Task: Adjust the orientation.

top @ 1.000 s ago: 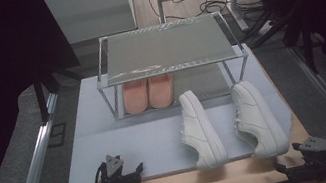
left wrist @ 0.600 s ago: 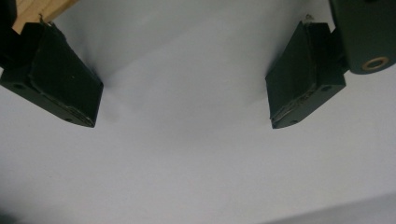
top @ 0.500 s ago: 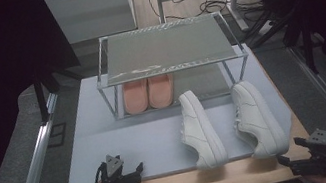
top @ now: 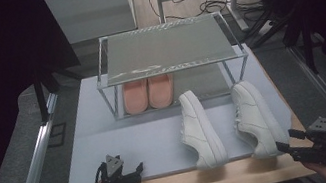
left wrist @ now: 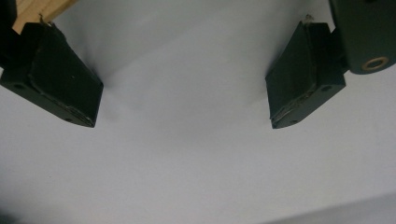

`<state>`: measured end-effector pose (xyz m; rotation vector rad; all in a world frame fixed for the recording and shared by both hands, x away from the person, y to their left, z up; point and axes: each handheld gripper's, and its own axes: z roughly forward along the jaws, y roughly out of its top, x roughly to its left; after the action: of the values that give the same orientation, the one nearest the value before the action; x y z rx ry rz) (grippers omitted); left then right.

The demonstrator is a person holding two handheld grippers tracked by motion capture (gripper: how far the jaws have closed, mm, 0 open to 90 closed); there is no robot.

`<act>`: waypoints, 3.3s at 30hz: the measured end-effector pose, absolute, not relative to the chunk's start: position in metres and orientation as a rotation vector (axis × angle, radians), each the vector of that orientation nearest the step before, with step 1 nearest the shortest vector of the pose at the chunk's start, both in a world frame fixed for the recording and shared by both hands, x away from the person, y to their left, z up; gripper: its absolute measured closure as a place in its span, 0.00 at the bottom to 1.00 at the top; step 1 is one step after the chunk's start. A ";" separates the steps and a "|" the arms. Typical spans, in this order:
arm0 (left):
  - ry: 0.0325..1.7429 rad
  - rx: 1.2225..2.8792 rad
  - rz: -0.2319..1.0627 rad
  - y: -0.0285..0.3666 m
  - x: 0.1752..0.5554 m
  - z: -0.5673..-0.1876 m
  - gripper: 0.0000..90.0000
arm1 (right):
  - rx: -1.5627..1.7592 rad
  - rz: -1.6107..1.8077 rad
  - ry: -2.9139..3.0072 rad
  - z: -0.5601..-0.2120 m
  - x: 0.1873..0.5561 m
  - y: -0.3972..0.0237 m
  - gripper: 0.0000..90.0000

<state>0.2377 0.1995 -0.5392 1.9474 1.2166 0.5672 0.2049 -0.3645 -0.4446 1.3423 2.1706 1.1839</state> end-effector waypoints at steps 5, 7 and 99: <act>1.216 1.948 0.567 0.199 0.238 -0.539 0.12 | 1.349 1.224 2.186 -0.440 0.212 -0.361 0.50; 1.216 1.947 0.567 0.199 0.238 -0.539 0.12 | 1.358 1.263 2.190 -0.439 0.216 -0.361 0.51; 1.218 1.947 0.568 0.199 0.237 -0.539 0.12 | 1.063 1.225 2.426 -0.442 0.272 -0.222 1.00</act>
<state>0.2375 0.1994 -0.5392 1.9467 1.2178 0.5675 0.2723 -0.2224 -0.4415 1.0631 2.4264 1.2249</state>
